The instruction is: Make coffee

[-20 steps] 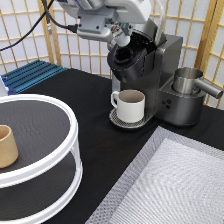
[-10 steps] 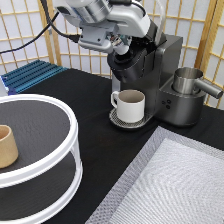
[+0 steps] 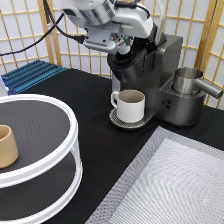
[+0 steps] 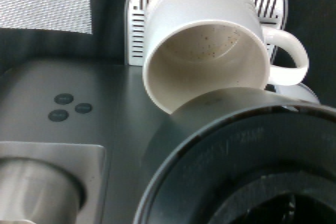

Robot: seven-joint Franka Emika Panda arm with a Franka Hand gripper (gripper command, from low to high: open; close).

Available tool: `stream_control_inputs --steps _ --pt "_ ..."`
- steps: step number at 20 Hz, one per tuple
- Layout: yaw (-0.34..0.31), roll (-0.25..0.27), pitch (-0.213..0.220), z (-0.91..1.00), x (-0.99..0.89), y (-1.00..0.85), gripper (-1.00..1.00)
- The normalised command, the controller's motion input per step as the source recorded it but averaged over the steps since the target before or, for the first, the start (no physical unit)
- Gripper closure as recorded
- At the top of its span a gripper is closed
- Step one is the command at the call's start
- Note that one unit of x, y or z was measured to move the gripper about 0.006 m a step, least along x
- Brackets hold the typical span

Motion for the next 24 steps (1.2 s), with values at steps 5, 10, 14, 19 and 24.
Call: stream_control_inputs --steps 5,10,14,19,24 --pt "0.038 -0.011 0.0 -0.19 -0.07 0.0 1.0" --pt "0.05 -0.018 0.0 -0.13 -0.12 0.0 1.0" --pt "0.041 -0.043 0.0 -0.02 -0.08 0.07 1.0" --pt "0.018 -0.092 0.0 -0.05 -0.05 0.22 1.0" --pt "0.01 -0.122 0.0 -0.1 -0.1 0.25 1.0"
